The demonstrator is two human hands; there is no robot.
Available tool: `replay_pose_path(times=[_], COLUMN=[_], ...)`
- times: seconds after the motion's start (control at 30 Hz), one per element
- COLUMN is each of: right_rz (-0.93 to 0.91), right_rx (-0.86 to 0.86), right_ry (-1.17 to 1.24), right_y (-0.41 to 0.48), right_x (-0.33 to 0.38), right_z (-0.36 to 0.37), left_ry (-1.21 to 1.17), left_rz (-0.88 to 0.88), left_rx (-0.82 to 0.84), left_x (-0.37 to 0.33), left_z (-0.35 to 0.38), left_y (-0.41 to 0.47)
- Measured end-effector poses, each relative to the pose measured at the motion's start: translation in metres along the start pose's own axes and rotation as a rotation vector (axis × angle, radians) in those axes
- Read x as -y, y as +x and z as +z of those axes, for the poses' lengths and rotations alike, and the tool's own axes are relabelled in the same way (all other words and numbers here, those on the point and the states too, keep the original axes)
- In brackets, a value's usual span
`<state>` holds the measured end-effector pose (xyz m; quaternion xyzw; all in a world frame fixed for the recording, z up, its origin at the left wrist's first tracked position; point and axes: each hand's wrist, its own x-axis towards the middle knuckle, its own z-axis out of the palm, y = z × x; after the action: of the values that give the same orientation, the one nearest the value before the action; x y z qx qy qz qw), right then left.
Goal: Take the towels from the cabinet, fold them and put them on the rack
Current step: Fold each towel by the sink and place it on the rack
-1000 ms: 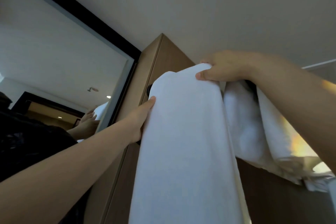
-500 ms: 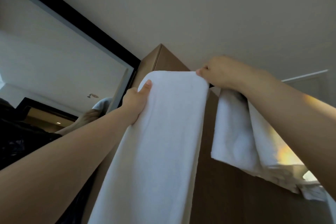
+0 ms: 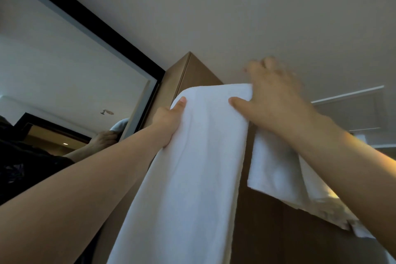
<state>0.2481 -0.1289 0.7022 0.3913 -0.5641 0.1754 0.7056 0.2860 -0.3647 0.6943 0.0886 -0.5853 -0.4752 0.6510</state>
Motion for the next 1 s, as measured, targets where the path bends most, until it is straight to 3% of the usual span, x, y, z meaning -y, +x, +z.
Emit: replay_pose_path(times=[0.07, 0.13, 0.23, 0.37, 0.5, 0.63, 0.87, 1.0], right_rz=[0.037, 0.117, 0.195, 0.337, 0.307, 0.391, 0.382, 0.438], right_rx=[-0.121, -0.069, 0.143, 0.504, 0.289, 0.143, 0.201, 0.261], right_ry=[0.054, 0.084, 0.18, 0.717, 0.827, 0.797, 0.646, 0.743], right_y=[-0.016, -0.028, -0.039, -0.043, -0.029, -0.005, 0.01, 0.005], right_x=[0.004, 0.002, -0.004, -0.005, -0.005, -0.005, -0.005, -0.004], right_z=[-0.004, -0.007, -0.006, -0.003, 0.004, 0.005, 0.003, 0.007], left_ry=[0.0, -0.003, -0.014, -0.017, -0.011, -0.009, -0.05, -0.061], left_rz=[-0.002, -0.005, -0.018, -0.028, -0.041, -0.071, -0.087, -0.094], left_rx=[0.002, 0.003, 0.009, 0.015, 0.032, 0.106, 0.152, 0.162], left_x=[-0.002, -0.004, -0.009, -0.011, -0.014, -0.016, -0.014, -0.015], left_z=[0.001, 0.003, 0.005, 0.006, 0.003, -0.002, -0.018, -0.026], left_y=[-0.003, -0.005, -0.008, -0.011, -0.011, -0.013, -0.021, -0.017])
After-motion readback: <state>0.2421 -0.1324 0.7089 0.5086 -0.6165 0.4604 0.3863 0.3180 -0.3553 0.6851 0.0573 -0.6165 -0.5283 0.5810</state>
